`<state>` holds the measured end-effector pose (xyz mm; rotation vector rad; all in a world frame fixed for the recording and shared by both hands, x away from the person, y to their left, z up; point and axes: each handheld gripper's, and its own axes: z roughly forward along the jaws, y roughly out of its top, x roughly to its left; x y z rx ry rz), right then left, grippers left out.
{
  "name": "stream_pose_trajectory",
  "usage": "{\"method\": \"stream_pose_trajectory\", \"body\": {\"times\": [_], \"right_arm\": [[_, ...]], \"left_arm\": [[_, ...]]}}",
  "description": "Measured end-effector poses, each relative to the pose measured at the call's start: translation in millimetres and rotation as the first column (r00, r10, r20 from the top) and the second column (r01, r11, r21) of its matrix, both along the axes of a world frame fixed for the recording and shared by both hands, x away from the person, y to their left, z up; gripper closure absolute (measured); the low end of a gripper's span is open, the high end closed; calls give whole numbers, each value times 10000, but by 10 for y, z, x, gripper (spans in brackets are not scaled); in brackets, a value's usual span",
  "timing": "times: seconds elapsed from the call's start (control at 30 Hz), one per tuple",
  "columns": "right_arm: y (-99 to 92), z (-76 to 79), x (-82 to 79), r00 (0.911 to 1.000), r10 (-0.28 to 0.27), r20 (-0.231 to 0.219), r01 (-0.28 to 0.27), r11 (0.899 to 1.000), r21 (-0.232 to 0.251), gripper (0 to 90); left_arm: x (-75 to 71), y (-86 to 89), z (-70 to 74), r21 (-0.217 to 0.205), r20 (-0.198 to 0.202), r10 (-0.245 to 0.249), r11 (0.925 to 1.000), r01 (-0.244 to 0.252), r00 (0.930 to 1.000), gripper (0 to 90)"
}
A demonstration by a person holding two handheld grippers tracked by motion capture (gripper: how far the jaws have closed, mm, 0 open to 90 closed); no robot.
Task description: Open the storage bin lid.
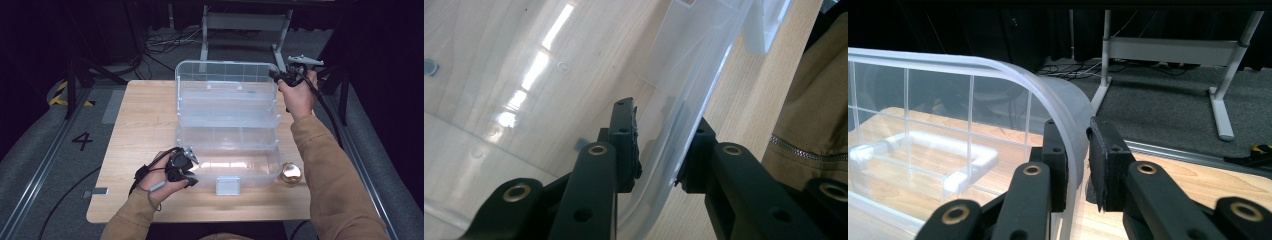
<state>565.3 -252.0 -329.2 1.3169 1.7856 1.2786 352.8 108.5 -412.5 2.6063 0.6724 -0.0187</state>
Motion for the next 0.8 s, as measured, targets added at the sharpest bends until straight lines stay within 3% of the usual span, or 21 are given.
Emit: {"method": "stream_pose_trajectory", "body": {"times": [0.8], "right_arm": [[12, -155, 175, 9999, -89, -118, 90, 10000, 42, 798]], "left_arm": [[5, -4, 2, 19, -41, 23, 10000, -23, 10000, 735]]}}
